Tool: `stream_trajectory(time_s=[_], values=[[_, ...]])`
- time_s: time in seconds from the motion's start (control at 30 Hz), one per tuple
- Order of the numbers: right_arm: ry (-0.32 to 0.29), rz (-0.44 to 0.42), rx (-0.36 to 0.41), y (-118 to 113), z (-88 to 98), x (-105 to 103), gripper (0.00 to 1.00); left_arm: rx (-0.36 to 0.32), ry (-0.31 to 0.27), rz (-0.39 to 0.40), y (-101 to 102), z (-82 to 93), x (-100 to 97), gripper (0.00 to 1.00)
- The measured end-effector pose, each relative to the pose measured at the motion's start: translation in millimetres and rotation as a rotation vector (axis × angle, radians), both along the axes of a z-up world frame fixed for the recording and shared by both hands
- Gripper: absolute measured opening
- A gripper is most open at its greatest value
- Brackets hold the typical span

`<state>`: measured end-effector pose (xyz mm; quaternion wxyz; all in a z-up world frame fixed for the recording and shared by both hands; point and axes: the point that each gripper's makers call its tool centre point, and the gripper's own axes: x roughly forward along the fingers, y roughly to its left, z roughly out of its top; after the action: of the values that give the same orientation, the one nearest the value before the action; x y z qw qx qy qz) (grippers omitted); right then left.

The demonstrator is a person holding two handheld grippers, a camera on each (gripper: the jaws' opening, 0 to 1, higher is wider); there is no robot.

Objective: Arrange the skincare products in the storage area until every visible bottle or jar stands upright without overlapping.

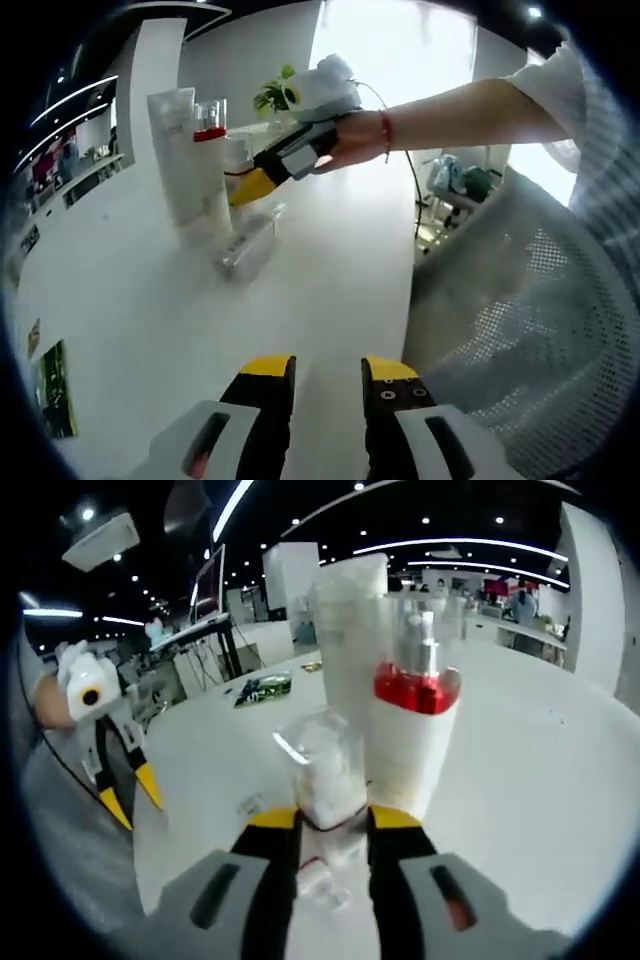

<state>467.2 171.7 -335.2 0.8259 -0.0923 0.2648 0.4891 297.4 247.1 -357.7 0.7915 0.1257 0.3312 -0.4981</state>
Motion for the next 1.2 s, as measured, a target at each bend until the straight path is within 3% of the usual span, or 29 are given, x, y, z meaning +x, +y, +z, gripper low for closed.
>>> stream_trajectory(time_s=[0.1,0.27,0.47,0.53,0.67,0.93,1.07,1.2], values=[[0.026,0.006,-0.001,-4.0,-1.4,-6.6,0.40,0.001,-0.001,0.002,0.7,0.1,0.5,0.28],[0.037,0.038,-0.054,-15.9,-13.6,-21.9,0.39,-0.001,-0.007,0.010,2.2,1.7,2.2,0.28],[0.049,0.094,-0.196,-25.7,-40.9,-40.7,0.31,0.003,-0.010,0.013,2.8,1.6,3.3,0.28],[0.043,0.095,-0.221,-25.8,-45.7,-44.1,0.23,0.006,-0.011,0.015,3.4,1.4,3.8,0.28],[0.016,0.123,-0.229,-21.9,-46.0,-51.7,0.21,0.010,-0.017,0.022,4.9,1.6,5.0,0.28],[0.012,0.283,-0.246,-7.3,-47.1,-87.6,0.21,0.036,-0.067,0.040,9.0,2.5,12.4,0.29],[0.015,0.410,-0.257,4.4,-47.9,-116.3,0.21,0.060,-0.135,0.077,16.4,5.8,25.0,0.32],[0.002,0.542,-0.285,16.5,-49.8,-143.2,0.21,0.066,-0.157,0.087,18.8,7.0,29.1,0.33]])
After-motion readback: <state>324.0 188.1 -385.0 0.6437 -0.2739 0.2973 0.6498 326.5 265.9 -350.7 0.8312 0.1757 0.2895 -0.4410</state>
